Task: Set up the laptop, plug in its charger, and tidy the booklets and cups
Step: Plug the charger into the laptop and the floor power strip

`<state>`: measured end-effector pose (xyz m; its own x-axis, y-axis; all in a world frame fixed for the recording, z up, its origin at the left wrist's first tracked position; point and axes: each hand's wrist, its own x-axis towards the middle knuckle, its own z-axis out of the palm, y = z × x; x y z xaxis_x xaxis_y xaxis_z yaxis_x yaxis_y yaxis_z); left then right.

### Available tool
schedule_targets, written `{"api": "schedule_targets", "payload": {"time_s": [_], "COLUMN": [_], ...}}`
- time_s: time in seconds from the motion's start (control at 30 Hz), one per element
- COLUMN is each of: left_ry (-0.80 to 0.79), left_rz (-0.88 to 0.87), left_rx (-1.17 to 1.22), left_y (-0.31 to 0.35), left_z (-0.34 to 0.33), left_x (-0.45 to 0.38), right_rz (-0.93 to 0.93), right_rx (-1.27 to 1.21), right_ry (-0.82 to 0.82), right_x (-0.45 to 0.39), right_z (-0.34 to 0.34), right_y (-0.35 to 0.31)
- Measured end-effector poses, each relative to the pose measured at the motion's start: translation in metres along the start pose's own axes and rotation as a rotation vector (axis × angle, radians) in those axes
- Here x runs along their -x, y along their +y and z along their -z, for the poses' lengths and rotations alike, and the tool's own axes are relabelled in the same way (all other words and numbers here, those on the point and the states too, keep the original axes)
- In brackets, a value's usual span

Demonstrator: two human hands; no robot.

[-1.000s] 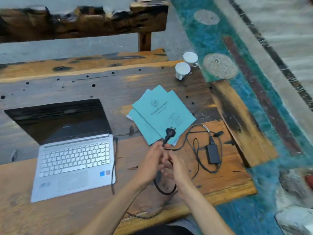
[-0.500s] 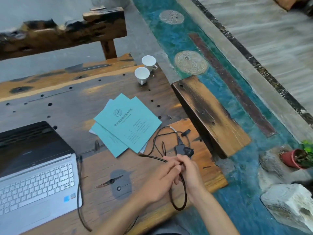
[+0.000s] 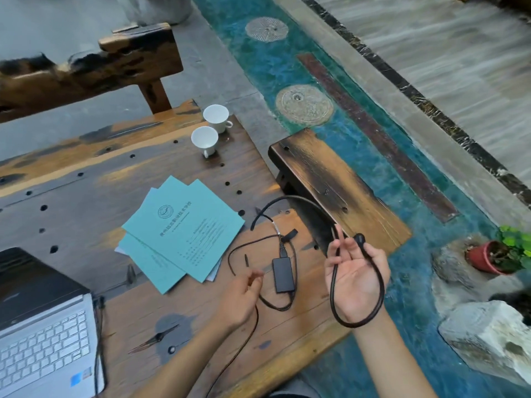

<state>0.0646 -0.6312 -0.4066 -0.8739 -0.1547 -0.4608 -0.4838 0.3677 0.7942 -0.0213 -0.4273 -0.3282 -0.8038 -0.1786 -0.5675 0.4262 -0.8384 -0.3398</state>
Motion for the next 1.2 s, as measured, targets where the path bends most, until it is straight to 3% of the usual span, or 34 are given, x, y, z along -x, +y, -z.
{"api": "schedule_targets", "payload": {"time_s": [0.3,0.43,0.53,0.67,0.77,0.97,1.2], "left_ry": [-0.016,0.055,0.095,0.066,0.028,-0.115,-0.093], "left_rz": [0.209,0.266,0.278,0.292,0.205,0.206,0.163], "left_rx": [-0.19,-0.395,-0.417,-0.336,-0.236,0.158,0.256], "left_y": [-0.001,0.0,-0.004,-0.007,-0.005,0.0,-0.012], "left_z": [-0.081,-0.109,-0.116,-0.109,-0.093,-0.052,-0.024], "left_x": [-0.085,-0.103,-0.11,-0.116,-0.107,-0.049,0.024], "right_rz": [0.026,0.006,0.012,-0.007,-0.034,-0.068,-0.036], "right_rx": [-0.108,-0.106,-0.096,-0.045,0.017,0.056,0.239], "right_ry": [0.136,0.187,0.217,0.253,0.26,0.221,0.287], "right_x": [-0.006,-0.001,0.003,0.004,0.006,0.029,0.1], "right_z": [0.051,0.074,0.088,0.1,0.103,0.108,0.137], "right_y": [-0.044,-0.052,-0.055,-0.057,-0.057,-0.047,-0.009]}}
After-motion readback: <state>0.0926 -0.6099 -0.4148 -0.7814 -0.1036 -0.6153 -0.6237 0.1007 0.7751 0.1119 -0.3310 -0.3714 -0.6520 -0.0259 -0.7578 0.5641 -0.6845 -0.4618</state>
